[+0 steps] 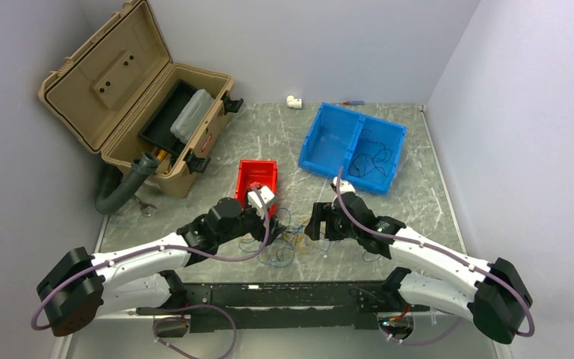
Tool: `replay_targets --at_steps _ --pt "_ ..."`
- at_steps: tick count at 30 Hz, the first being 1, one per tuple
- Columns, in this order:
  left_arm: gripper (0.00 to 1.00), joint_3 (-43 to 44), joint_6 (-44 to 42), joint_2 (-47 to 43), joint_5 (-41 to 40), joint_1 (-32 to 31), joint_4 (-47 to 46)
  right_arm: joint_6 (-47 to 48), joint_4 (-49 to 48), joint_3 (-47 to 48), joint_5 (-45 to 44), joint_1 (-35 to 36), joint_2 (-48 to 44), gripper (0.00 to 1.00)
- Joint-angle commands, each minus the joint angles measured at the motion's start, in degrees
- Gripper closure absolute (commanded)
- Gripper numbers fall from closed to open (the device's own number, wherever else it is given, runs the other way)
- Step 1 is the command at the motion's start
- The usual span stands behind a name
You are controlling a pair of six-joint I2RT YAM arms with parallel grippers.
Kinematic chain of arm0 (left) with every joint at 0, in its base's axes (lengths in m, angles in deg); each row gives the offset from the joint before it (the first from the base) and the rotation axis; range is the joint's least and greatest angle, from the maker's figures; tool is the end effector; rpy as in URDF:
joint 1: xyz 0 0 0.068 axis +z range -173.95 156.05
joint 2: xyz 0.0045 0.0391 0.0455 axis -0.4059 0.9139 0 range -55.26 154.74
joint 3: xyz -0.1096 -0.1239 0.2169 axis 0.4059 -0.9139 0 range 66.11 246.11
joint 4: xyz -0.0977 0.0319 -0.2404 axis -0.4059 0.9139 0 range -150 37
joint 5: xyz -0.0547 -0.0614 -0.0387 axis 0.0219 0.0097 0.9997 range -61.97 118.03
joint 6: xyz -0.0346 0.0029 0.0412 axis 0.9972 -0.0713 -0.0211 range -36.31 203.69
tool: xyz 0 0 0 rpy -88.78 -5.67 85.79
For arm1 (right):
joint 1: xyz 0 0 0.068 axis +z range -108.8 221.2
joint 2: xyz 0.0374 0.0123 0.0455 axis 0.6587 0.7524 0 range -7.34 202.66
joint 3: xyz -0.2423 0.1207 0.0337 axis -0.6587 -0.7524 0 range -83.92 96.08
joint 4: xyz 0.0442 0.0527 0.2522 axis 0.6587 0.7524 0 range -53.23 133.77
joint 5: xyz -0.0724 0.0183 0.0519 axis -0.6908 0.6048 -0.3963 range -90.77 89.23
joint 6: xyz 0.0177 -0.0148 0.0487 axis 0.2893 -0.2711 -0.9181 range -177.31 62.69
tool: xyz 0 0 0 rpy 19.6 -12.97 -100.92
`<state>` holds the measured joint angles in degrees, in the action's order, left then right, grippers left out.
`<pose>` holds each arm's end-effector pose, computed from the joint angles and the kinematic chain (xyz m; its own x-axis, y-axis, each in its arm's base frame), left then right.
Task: Untangle the cables
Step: Untie the cable.
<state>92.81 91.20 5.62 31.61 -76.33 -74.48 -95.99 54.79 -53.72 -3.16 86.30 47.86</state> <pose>0.1392 -0.1843 0.2192 -0.3121 0.1911 -0.9306 0.7925 0.5927 -0.1441 0.1400 0.1384 0.2063 -0.8048 0.0770 -0.5885 -0.2346 0.8695 0.4346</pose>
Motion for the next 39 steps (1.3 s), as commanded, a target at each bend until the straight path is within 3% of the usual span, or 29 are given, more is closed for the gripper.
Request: replay_targets --at_steps 1,9,19,22,24,25,28,39 --pt "0.21 -0.75 -1.02 -2.61 -2.67 -0.27 -5.11 1.92 -7.73 -0.83 1.40 0.80 3.75 0.18" --pt "0.20 -2.48 -1.14 -5.37 -3.40 -0.28 -6.57 3.26 -10.63 0.98 -2.13 4.66 12.43 0.16" --pt "0.19 -4.26 -1.35 -7.97 -5.48 -0.29 -7.62 5.75 -11.87 5.65 -6.27 12.62 24.14 0.22" --pt "0.20 -4.19 -1.51 -7.97 -5.48 -0.31 -7.39 6.34 -12.59 6.96 -5.96 13.47 26.40 0.41" --pt "0.19 -4.26 -1.60 -8.10 -5.50 -0.28 -7.33 6.58 -12.69 7.67 -5.95 13.69 26.88 0.73" --pt "0.19 -4.33 -1.62 -8.14 -5.42 -0.29 -7.38 6.56 -12.78 7.97 -6.00 13.69 26.47 0.82" --pt "0.19 -4.46 -1.94 -8.16 -4.37 -0.30 -7.77 6.61 -13.03 8.27 -5.96 13.68 23.26 0.98" --pt "0.19 -3.43 -3.46 -5.52 3.30 -0.34 -8.62 7.18 -4.61 11.40 -8.02 13.71 8.64 1.00"
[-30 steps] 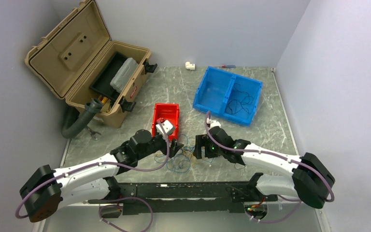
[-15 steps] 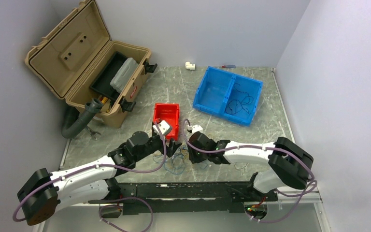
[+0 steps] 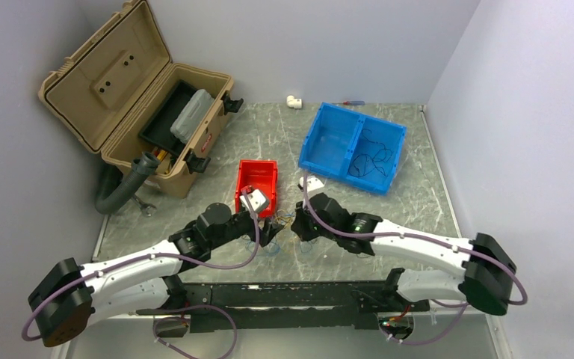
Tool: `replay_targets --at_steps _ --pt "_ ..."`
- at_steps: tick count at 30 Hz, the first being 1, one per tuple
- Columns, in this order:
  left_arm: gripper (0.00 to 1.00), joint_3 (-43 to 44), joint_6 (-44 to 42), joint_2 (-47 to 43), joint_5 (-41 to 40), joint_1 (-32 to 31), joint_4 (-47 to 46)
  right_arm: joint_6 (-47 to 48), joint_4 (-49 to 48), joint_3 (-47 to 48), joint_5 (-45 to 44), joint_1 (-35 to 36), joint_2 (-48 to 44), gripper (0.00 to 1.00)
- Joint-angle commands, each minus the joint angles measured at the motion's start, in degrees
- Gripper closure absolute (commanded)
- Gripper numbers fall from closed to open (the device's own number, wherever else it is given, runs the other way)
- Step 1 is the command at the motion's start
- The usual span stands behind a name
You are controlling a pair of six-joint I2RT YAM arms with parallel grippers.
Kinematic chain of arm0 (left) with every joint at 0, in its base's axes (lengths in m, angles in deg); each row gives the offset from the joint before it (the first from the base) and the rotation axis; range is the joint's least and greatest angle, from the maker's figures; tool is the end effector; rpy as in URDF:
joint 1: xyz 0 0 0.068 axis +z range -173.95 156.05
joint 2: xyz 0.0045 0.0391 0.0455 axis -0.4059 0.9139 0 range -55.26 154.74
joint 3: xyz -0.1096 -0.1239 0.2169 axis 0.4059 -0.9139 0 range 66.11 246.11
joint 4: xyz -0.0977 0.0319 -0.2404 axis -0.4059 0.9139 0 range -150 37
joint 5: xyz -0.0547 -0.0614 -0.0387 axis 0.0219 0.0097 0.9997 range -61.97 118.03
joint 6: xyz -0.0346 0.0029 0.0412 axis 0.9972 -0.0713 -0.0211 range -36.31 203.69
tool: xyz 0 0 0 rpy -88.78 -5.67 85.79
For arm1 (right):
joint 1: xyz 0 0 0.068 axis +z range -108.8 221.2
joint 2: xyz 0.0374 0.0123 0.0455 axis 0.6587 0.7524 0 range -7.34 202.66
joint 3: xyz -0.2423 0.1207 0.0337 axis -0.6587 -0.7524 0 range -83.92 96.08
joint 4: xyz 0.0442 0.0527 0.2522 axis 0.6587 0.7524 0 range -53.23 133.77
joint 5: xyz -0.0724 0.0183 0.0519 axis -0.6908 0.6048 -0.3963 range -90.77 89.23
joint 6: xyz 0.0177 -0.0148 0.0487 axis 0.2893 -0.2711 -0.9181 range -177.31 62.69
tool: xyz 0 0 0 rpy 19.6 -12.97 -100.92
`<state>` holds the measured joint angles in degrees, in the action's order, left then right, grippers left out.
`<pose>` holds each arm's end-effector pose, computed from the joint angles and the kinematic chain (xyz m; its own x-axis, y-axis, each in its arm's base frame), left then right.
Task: Untangle the cables
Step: Untie the cable.
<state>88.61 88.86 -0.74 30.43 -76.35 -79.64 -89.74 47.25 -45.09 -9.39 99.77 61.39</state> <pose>0.1289 -0.1698 0.2259 -0.2039 0.1171 -0.9720 0.8015 0.5901 -0.0971 0.1348 0.2103 0.2186 -0.7056 -0.1379 -0.6950 -0.4806 0.8139 0.3265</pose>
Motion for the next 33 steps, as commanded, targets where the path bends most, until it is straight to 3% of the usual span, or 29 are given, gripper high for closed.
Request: replay_targets --at_steps 1,9,16,20,28,33 --pt "0.19 0.90 -1.13 1.18 4.99 -0.30 -3.55 1.10 3.61 2.93 -1.82 0.23 -6.06 1.00" --pt "0.18 2.72 0.80 -1.73 4.60 -0.34 -0.75 -1.14 11.47 5.23 -6.21 0.02 -12.32 1.00" --pt "0.18 8.40 0.47 -7.58 2.95 -1.15 8.35 -3.61 13.60 7.15 -3.27 -1.61 -14.39 1.00" --pt "0.17 9.32 -0.80 -7.80 2.98 -2.49 8.64 -2.33 13.07 6.82 -2.25 -1.94 -16.09 1.00" --pt "0.17 18.73 0.11 2.91 6.09 -2.70 15.57 -0.65 13.22 6.98 -0.92 -1.97 -18.49 1.00" --pt "0.17 20.96 -0.06 9.17 5.73 -2.71 14.31 -0.61 12.52 6.89 1.12 -1.93 -19.87 1.00"
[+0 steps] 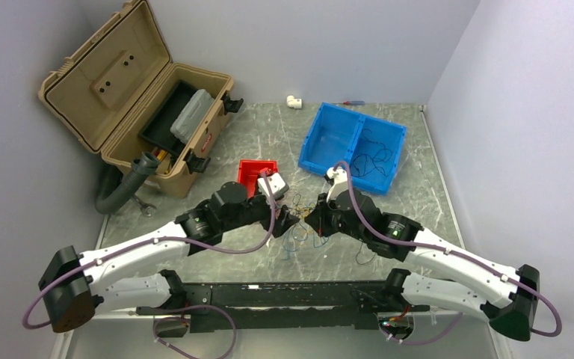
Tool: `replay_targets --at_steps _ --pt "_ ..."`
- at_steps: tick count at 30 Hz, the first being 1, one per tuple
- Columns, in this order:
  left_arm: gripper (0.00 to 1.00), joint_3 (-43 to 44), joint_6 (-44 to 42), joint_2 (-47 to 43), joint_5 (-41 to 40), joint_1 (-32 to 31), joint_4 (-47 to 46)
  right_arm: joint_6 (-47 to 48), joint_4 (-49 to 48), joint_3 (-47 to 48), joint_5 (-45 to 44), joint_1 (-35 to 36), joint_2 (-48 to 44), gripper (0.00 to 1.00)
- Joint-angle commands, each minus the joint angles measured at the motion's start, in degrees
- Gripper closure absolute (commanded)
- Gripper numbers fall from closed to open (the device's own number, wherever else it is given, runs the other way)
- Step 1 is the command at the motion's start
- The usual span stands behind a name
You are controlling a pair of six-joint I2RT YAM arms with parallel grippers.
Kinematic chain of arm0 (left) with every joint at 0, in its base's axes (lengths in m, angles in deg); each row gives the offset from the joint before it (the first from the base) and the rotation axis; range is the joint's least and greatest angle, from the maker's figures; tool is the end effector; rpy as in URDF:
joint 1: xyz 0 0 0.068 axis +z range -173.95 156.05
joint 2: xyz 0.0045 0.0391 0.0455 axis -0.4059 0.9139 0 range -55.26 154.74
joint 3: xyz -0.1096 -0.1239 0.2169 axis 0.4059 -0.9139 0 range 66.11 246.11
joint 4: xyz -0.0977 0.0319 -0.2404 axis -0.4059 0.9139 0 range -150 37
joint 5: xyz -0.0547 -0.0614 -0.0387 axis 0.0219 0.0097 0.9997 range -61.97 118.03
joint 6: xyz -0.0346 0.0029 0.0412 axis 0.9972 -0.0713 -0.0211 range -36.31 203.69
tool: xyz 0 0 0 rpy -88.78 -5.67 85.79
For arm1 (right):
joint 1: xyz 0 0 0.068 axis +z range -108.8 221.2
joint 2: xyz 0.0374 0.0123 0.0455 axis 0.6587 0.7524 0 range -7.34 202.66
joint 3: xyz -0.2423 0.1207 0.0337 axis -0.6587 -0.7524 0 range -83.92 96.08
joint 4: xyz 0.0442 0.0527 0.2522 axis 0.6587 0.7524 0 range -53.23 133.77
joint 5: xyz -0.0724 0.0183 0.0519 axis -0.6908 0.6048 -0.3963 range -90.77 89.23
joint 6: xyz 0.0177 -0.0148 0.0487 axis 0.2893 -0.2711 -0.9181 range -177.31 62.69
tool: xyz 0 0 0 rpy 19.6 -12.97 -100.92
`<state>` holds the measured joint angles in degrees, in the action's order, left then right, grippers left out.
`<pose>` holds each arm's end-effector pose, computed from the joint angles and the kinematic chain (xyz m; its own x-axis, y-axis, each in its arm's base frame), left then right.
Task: Untangle the cables
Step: Untie the cable.
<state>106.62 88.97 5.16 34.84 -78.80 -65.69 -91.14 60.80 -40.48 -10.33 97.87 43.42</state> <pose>0.1384 -0.2039 0.2892 -0.2217 0.1560 -0.9626 0.8613 0.4941 -0.1183 0.1131 0.1612 0.2894 -0.6528 0.0065 -0.7575 -0.4605 0.7906 0.4036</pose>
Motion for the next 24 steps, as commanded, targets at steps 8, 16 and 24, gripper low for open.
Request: replay_targets --at_steps 8,16,24 --pt "0.44 3.19 1.41 9.42 6.47 -0.44 -4.54 0.69 -0.40 2.23 1.42 -0.06 -3.78 1.00" --pt "1.00 0.47 6.08 5.53 -3.90 -0.18 -5.81 -5.51 8.26 1.74 -12.31 -0.14 -6.63 0.88" --pt "1.00 -1.57 13.37 -4.07 -8.97 7.10 2.80 -27.12 28.45 -1.26 -34.74 -0.15 -16.59 0.88"
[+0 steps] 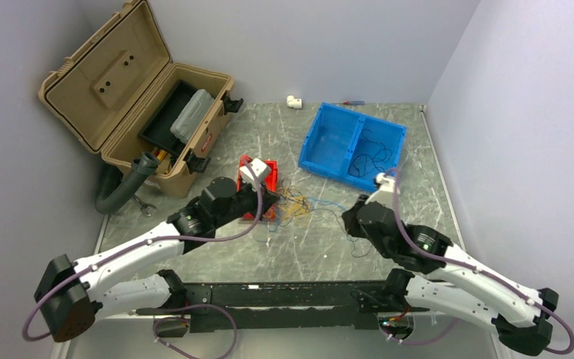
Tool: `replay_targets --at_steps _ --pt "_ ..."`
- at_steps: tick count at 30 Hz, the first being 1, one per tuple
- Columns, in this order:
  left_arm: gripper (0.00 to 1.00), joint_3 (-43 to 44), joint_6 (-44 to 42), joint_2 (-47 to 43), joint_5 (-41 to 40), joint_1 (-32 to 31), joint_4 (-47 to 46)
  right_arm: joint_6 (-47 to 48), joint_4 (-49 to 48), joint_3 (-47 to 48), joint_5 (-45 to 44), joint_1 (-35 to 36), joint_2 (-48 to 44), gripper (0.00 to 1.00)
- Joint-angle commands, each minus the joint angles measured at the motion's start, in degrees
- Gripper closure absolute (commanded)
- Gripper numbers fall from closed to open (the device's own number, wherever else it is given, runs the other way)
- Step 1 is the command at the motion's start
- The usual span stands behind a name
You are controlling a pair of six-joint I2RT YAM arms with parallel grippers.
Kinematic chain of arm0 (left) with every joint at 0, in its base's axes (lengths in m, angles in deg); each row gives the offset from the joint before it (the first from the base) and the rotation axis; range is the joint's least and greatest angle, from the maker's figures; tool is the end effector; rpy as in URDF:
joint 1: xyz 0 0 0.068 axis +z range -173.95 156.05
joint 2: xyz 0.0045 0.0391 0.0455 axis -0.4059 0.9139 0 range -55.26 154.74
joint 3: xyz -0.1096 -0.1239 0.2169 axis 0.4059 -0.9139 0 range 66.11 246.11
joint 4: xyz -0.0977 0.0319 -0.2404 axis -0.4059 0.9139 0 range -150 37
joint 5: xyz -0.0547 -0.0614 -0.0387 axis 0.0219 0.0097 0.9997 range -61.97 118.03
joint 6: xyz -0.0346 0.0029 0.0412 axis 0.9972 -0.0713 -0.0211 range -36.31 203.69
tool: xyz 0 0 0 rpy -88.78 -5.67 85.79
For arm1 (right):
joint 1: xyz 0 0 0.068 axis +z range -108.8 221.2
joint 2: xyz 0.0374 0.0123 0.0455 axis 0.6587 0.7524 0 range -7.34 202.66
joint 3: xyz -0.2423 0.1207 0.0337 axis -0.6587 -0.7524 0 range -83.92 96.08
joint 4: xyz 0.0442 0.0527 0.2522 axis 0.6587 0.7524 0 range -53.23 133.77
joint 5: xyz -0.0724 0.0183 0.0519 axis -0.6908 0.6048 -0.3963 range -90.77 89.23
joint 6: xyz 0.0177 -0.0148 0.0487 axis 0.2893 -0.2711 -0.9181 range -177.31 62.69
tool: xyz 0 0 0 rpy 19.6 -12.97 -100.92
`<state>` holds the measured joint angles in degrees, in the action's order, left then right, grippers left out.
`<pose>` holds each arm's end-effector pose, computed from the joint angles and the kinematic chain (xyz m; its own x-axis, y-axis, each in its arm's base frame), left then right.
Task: Untangle the cables
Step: Untie the cable.
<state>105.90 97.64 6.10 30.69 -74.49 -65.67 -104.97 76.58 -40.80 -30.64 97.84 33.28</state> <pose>0.1568 -0.1930 0.2809 -0.3618 0.0605 -0.9303 0.7341 0.6336 -0.2443 0.0947 0.1115 0.2924 -0.5988 0.2560 -0.7589 -0.0946 0.9183 0.3845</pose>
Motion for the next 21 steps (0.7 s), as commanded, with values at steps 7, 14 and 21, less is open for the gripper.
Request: replay_targets --at_steps 7,14,21 --pt "1.00 -0.74 8.77 -10.09 -10.75 4.15 10.41 -26.57 23.94 -1.93 -24.26 -0.08 -18.70 0.85" --pt "1.00 -0.13 9.18 -12.21 -12.61 4.31 13.21 -17.07 19.64 -1.05 -22.25 -0.08 -18.87 0.68" --pt "1.00 1.03 5.88 -11.98 -3.99 4.32 12.22 0.02 4.91 -2.66 -11.69 -0.12 -14.64 0.28"
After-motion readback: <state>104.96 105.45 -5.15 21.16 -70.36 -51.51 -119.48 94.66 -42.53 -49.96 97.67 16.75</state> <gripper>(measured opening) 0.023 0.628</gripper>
